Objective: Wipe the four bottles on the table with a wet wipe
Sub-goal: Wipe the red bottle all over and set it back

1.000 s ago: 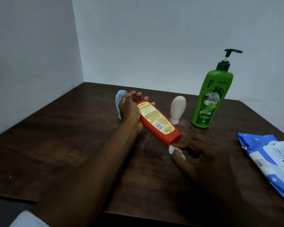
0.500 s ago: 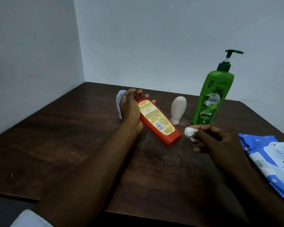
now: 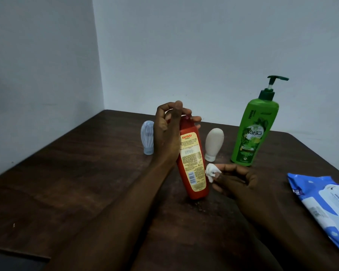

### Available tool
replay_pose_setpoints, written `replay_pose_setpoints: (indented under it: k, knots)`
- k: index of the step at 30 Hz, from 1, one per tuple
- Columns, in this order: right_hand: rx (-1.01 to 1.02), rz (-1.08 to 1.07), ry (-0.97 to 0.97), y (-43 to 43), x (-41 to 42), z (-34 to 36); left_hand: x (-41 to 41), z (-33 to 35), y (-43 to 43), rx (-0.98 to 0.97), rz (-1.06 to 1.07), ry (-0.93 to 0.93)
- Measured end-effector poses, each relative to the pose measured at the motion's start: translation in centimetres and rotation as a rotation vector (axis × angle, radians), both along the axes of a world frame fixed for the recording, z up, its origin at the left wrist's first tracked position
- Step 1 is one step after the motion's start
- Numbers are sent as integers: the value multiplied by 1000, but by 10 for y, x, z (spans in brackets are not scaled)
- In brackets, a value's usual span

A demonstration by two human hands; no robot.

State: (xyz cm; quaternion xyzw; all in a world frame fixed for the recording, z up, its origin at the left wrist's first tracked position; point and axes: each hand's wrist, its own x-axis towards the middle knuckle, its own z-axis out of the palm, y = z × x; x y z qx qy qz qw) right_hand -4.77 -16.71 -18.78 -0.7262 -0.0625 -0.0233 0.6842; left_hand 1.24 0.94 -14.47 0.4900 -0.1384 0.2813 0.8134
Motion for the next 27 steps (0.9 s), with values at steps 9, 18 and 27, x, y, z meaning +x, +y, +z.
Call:
replay_pose_setpoints:
  k: [9,18,27]
  knots:
    - [128,-74,-248,24,13,38,-15,6,-4,128,-6,-49]
    - [205,-140,-375,27,31,62,-12,-12,2,405,-162,4]
    - [-45,-242,-527,17,26,54,-12,-21,0,712,-229,172]
